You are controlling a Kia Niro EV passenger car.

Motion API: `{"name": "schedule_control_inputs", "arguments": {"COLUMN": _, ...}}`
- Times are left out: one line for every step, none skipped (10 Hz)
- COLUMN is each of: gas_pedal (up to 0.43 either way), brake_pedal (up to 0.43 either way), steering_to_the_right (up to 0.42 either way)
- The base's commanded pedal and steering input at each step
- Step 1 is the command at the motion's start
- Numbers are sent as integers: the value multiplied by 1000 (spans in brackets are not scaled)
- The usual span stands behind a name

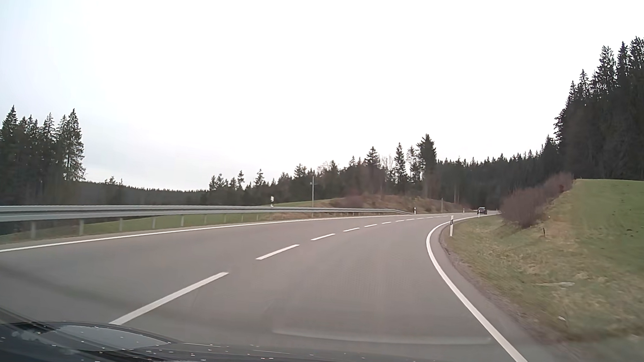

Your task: Follow the waypoints while adhering to traffic rules and regulations

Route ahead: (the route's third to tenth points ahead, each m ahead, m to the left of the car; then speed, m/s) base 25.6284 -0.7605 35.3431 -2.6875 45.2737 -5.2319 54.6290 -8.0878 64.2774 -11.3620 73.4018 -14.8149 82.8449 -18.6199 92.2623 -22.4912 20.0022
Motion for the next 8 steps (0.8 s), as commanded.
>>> {"name": "schedule_control_inputs", "arguments": {"gas_pedal": 280, "brake_pedal": 0, "steering_to_the_right": 41}}
{"name": "schedule_control_inputs", "arguments": {"gas_pedal": 280, "brake_pedal": 0, "steering_to_the_right": 41}}
{"name": "schedule_control_inputs", "arguments": {"gas_pedal": 280, "brake_pedal": 0, "steering_to_the_right": 41}}
{"name": "schedule_control_inputs", "arguments": {"gas_pedal": 280, "brake_pedal": 0, "steering_to_the_right": 41}}
{"name": "schedule_control_inputs", "arguments": {"gas_pedal": 280, "brake_pedal": 0, "steering_to_the_right": 43}}
{"name": "schedule_control_inputs", "arguments": {"gas_pedal": 280, "brake_pedal": 0, "steering_to_the_right": 45}}
{"name": "schedule_control_inputs", "arguments": {"gas_pedal": 287, "brake_pedal": 0, "steering_to_the_right": 45}}
{"name": "schedule_control_inputs", "arguments": {"gas_pedal": 287, "brake_pedal": 0, "steering_to_the_right": 45}}
